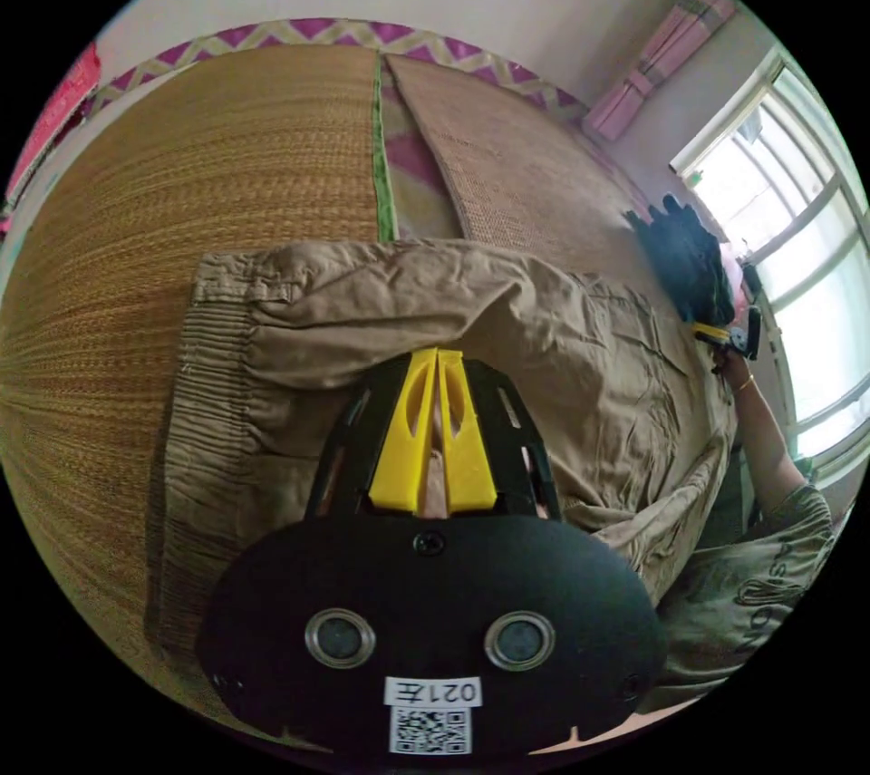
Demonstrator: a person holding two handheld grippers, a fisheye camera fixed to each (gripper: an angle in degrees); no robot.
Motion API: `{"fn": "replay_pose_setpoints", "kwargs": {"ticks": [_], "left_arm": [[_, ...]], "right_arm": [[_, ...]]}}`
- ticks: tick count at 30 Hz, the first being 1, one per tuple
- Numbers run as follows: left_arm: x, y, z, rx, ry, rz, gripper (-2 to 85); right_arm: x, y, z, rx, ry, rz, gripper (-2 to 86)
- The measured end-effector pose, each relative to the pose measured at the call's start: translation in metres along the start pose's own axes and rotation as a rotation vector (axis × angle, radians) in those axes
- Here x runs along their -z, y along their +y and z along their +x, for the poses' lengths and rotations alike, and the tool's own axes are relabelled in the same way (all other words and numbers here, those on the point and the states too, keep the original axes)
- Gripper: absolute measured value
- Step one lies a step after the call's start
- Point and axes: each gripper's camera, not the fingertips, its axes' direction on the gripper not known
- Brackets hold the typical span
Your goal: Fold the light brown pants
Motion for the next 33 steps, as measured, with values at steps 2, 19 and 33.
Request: {"fn": "replay_pose_setpoints", "kwargs": {"ticks": [2,19,33], "left_arm": [[0.009,-0.005,-0.016,0.039,0.039,0.038,-0.9],[0.041,-0.028,-0.060,0.071,-0.257,0.036,9.4],[0.109,-0.003,-0.063,0.117,-0.378,0.199,-0.7]], "right_arm": [[-0.006,-0.011,0.001,-0.008,-0.016,-0.010,2.1],[-0.003,-0.008,-0.028,0.065,-0.073,0.038,8.0],[0.009,-0.038,-0.002,0.007,-0.101,0.082,8.9]]}}
